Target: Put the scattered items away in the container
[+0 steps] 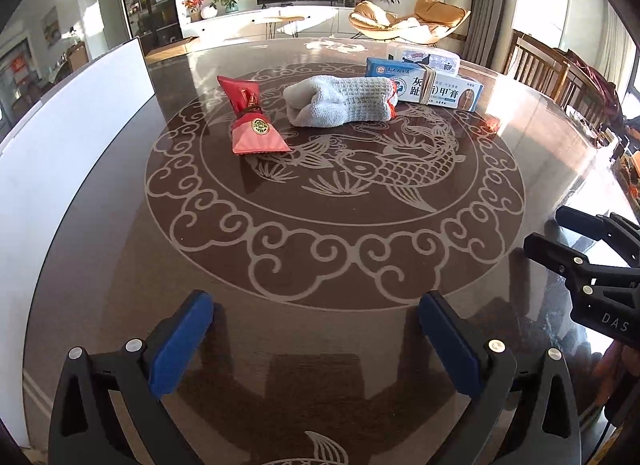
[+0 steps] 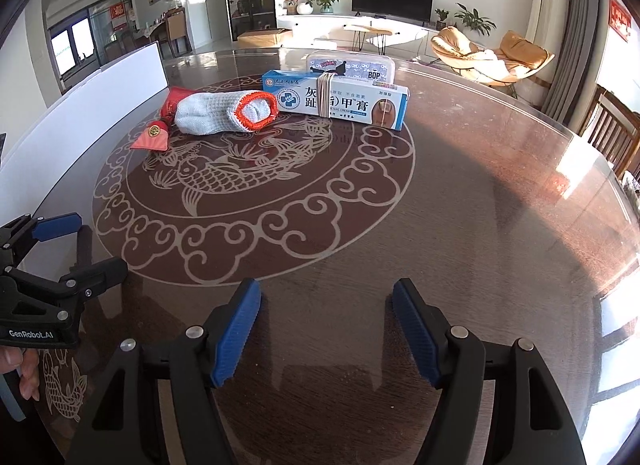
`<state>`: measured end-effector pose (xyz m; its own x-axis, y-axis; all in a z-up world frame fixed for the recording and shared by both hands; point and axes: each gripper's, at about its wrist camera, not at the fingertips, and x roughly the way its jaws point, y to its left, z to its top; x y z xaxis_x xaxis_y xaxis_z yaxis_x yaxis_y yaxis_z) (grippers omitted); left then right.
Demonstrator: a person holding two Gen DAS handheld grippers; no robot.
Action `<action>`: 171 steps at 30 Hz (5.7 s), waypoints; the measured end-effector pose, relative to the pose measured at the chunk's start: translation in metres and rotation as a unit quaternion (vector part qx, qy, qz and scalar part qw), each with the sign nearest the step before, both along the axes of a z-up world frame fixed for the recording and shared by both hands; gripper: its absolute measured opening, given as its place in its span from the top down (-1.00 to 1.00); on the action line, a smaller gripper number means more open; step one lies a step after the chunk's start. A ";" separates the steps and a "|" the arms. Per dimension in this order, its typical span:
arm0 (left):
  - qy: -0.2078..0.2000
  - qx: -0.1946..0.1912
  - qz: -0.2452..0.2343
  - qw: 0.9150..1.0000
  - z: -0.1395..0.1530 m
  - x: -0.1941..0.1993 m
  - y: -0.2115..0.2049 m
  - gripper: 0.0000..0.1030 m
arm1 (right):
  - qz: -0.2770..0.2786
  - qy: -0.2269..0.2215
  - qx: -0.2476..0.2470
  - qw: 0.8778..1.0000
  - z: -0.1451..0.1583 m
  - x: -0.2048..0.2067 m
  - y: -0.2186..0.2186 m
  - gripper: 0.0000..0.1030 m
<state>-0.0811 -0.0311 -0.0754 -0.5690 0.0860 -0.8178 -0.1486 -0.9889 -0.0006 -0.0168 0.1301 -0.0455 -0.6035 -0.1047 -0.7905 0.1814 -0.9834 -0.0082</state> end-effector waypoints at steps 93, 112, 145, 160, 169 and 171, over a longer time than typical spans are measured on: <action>-0.001 0.000 -0.015 1.000 0.000 -0.006 -0.015 -1.00 | 0.083 -0.126 -0.155 0.976 0.017 -0.137 -0.083 -0.36; 0.000 -0.001 -0.009 1.000 0.000 -0.005 -0.015 -1.00 | 0.361 0.014 0.046 0.931 -0.001 -0.067 -0.067 -0.36; -0.019 0.002 0.020 1.000 0.012 -0.124 -0.022 0.61 | 0.158 0.008 0.004 0.987 0.003 -0.028 -0.026 0.17; -0.028 0.041 0.019 0.999 0.009 0.009 -0.033 -0.85 | 0.132 -0.006 -0.033 0.991 0.004 -0.003 -0.087 -0.30; -0.013 0.000 0.035 0.999 0.000 0.003 -0.023 -1.00 | 0.137 -0.003 -0.006 0.991 0.001 -0.001 -0.100 -0.38; -0.010 -0.001 0.044 0.999 0.001 0.002 -0.025 -1.00 | 0.137 -0.003 -0.005 0.991 0.001 -0.002 -0.099 -0.38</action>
<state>-0.0795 -0.0563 -0.0748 -0.5575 0.0346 -0.8294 -0.0608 -0.9981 -0.0008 -0.0185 0.0307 -0.0445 -0.5464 -0.2719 -0.7921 0.4413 -0.8974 0.0037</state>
